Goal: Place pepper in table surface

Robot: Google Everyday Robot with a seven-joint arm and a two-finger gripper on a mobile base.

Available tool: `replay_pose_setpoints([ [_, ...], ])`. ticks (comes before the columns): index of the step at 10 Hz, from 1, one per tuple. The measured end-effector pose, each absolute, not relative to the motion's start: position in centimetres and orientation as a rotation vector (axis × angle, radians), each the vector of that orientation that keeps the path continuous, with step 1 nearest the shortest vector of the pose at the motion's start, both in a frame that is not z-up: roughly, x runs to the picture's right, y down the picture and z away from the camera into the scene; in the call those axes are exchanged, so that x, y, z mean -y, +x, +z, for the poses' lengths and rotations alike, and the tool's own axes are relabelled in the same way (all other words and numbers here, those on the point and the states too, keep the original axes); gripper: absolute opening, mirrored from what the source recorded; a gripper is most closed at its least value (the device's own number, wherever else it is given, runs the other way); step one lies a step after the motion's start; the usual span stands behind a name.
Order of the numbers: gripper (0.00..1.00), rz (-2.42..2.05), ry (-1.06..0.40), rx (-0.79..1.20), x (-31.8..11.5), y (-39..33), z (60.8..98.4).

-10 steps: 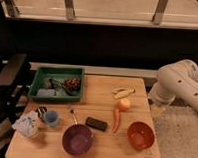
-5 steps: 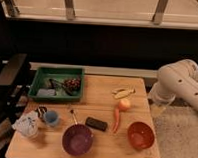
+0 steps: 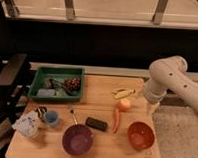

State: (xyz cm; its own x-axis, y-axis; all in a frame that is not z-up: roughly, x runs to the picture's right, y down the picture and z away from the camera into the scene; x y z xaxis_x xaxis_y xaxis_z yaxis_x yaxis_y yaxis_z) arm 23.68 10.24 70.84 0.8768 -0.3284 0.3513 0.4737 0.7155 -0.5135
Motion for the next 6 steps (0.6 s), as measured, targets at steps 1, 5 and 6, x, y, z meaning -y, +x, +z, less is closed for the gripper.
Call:
replay_pose_setpoints([
  [1,0.65,-0.5,-0.624,0.293,-10.1,22.3,71.2],
  [5,0.65,-0.525,-0.604,0.334,-9.6,20.3,72.2],
  [6,0.65,-0.527,-0.602,0.337,-9.5,20.0,72.3],
])
